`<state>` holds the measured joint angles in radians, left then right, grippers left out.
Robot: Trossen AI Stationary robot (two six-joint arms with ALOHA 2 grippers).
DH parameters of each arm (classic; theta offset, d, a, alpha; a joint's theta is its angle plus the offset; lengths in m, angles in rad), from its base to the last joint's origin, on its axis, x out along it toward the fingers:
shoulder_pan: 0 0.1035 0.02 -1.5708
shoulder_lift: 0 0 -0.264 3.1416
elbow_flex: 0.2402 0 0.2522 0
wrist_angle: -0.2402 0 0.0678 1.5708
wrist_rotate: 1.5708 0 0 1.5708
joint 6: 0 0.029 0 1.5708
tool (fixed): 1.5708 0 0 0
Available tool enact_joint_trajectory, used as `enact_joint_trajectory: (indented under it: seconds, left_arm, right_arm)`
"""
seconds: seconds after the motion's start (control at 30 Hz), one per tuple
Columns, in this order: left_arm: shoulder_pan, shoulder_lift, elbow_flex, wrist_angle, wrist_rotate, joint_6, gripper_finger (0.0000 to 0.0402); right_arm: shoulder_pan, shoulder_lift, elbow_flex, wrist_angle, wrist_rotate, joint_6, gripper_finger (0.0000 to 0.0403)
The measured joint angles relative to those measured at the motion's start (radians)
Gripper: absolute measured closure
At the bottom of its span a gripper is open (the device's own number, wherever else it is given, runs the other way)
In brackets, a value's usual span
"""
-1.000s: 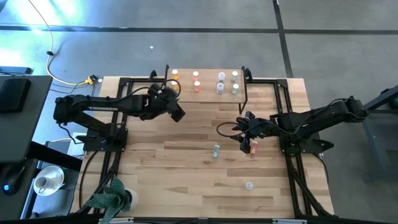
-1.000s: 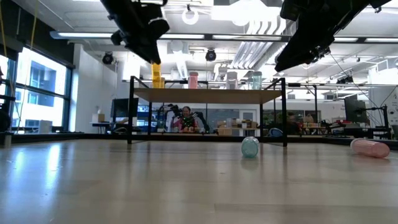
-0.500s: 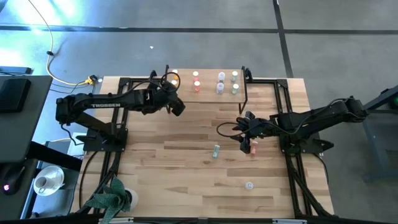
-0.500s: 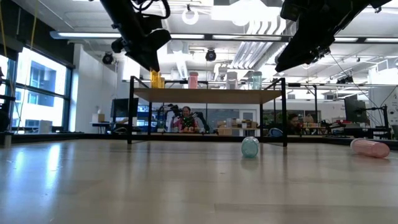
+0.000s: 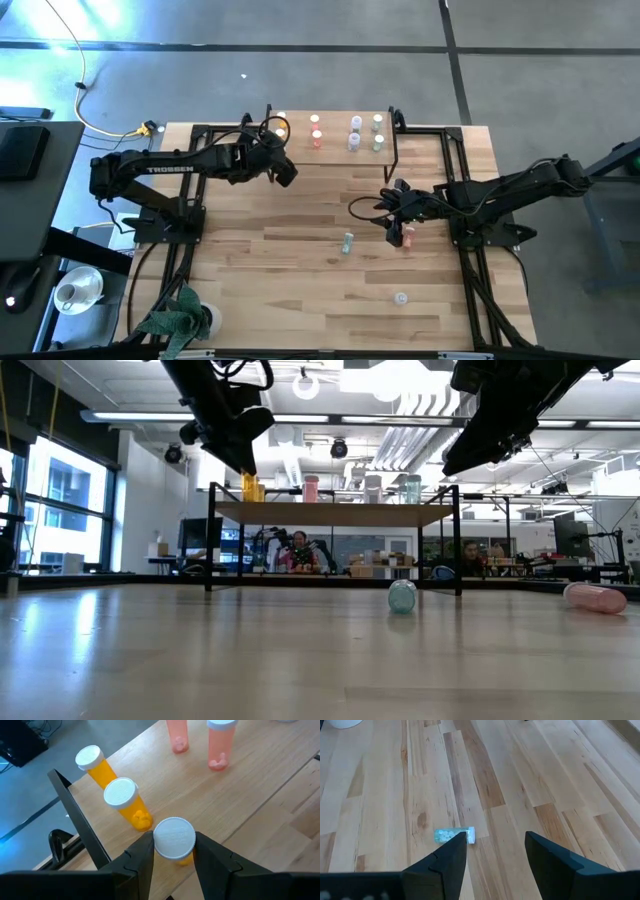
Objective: Pick and place medicine bottles onto shelf by color
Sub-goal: Align the orange pill bottle with the other orange pill bottles on the shelf
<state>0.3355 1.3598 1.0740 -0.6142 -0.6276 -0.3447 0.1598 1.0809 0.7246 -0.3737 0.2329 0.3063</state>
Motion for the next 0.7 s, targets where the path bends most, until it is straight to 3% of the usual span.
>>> enact_joint_trajectory:
  seconds: [0.7]
  left_arm:
    - [0.0,0.0,0.0,-0.001,-0.005,0.034,0.0282]
  right_arm:
    - [0.0,0.0,0.0,0.0,0.0,0.0,0.021]
